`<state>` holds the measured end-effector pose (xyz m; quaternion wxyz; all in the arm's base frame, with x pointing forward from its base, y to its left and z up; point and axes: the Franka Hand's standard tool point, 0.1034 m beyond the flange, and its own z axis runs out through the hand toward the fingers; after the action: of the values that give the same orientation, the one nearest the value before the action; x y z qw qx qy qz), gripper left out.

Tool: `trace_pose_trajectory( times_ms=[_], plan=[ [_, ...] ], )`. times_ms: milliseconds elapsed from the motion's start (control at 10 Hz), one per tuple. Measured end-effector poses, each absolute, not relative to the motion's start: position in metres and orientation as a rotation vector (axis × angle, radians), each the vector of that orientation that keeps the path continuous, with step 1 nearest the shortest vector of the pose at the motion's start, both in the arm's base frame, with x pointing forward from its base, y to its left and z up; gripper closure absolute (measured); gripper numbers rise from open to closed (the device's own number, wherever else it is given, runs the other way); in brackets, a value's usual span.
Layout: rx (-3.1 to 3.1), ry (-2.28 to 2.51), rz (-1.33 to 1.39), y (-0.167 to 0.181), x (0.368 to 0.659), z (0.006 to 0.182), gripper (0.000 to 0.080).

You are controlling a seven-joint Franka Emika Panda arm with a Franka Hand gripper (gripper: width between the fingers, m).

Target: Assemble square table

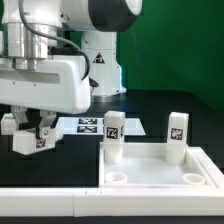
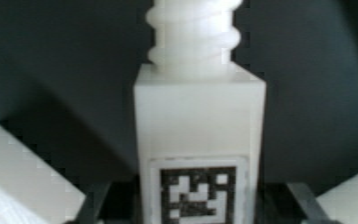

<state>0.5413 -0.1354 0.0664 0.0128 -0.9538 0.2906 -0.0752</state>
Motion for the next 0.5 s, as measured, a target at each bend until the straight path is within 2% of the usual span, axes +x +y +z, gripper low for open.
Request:
trace_pose_trajectory(
  times_ms=[200,300,500],
  plan=[
    [-2.954,0.836,-0.124,-0.127,0.49,0.069,0.0518],
    [-2.988,0.728,-0.113,-0.12,0.478,0.068,0.0518],
    [-3.024,0.607,-0.117,-0.124,0.48,0.067,0.0518]
  ],
)
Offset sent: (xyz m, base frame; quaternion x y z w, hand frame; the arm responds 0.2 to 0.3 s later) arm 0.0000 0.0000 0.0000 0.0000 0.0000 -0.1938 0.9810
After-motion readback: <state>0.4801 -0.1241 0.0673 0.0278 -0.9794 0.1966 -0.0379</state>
